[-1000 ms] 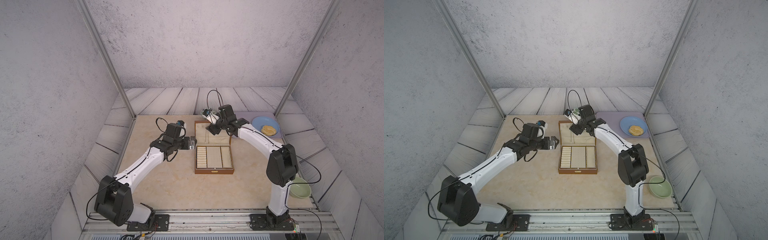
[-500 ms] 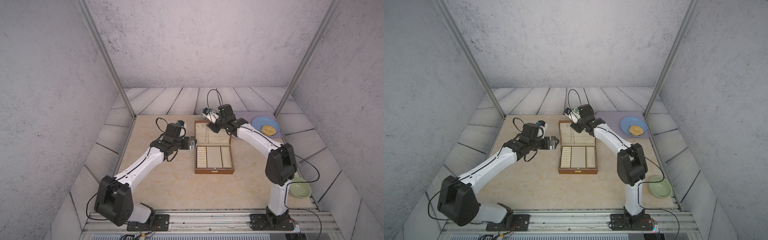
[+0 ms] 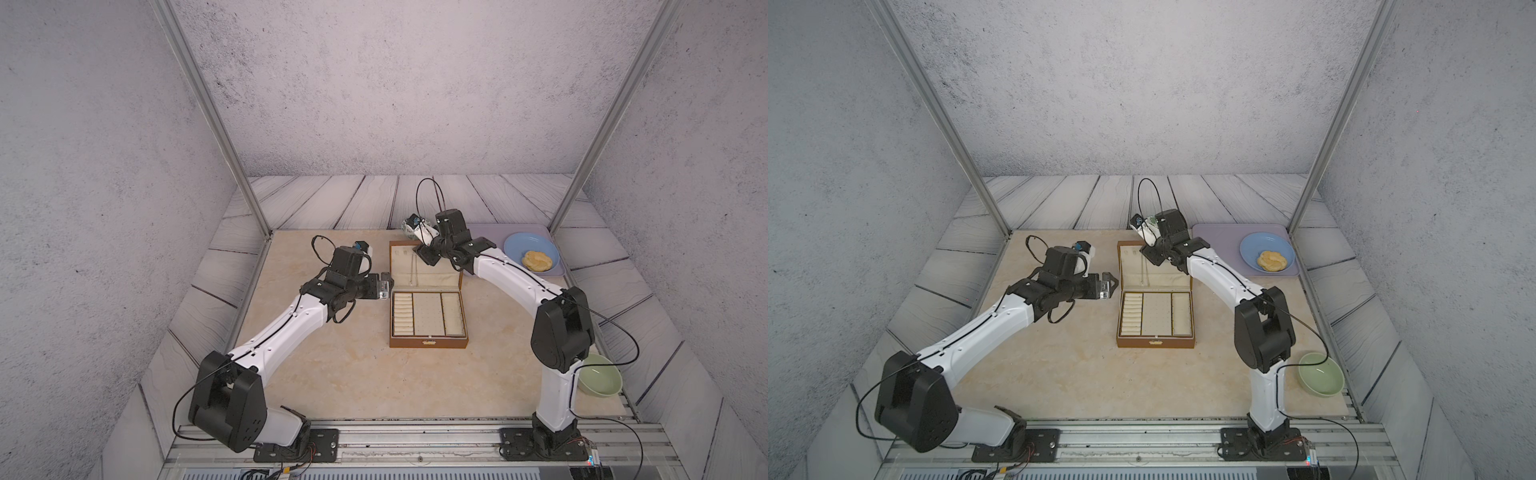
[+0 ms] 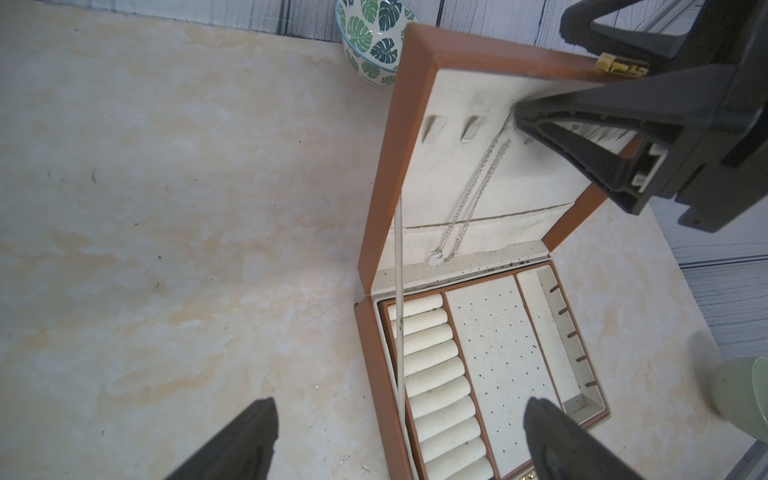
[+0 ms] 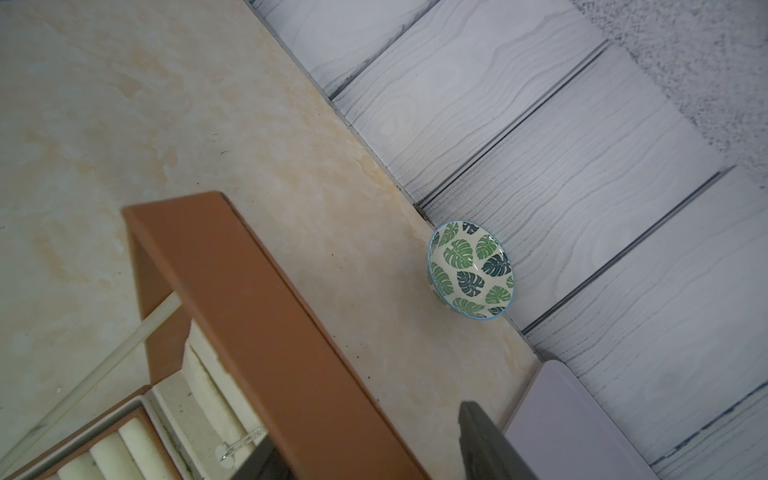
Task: Put jewelry chain into jewelry box
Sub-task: Close the fastener on the jewelry box, then adjust the necklace in the storage slot.
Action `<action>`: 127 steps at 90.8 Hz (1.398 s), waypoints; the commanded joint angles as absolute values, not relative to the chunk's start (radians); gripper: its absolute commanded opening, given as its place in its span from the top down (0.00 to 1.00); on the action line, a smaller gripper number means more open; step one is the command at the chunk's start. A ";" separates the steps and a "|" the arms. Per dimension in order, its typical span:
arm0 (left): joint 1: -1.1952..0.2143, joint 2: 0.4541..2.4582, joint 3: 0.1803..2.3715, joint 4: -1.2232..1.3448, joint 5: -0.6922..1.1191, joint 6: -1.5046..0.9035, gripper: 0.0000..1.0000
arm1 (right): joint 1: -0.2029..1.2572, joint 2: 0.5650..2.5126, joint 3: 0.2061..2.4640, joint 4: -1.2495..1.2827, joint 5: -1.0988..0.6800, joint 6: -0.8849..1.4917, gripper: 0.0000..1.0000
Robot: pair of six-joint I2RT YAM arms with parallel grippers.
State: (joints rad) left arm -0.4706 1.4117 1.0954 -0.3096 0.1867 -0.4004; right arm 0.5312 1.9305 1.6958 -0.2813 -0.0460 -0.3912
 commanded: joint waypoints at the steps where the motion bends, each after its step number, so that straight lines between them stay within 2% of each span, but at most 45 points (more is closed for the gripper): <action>1: -0.466 1.427 1.100 -0.310 0.173 -0.396 0.02 | 0.529 1.821 1.633 -0.235 0.023 -0.285 0.39; 25: -0.462 1.462 1.120 -0.334 0.112 -0.455 0.02 | 0.529 1.629 1.437 -0.209 0.013 -0.101 0.39; 47: -0.439 1.514 1.145 -0.297 0.205 -0.517 0.02 | 0.529 1.568 1.255 -0.163 -0.049 0.065 0.45; 56: -0.439 1.542 1.169 -0.303 0.245 -0.507 0.02 | 0.529 1.580 1.210 -0.122 -0.077 0.142 0.49; 77: -0.438 1.563 1.169 -0.313 0.228 -0.508 0.02 | 0.534 1.670 1.197 -0.097 -0.121 0.308 0.64; 98: -0.432 1.554 1.137 -0.326 0.183 -0.570 0.02 | 0.572 1.729 1.155 0.003 -0.062 0.378 0.69; 127: -0.419 1.521 1.088 -0.329 0.243 -0.652 0.02 | 0.632 1.788 1.138 0.090 0.096 0.425 0.69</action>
State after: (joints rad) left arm -0.4255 1.5547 1.1049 -0.3138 0.2169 -0.6128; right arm 0.6220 1.7638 1.1538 0.0299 0.0006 0.3859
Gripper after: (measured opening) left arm 0.980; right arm 0.303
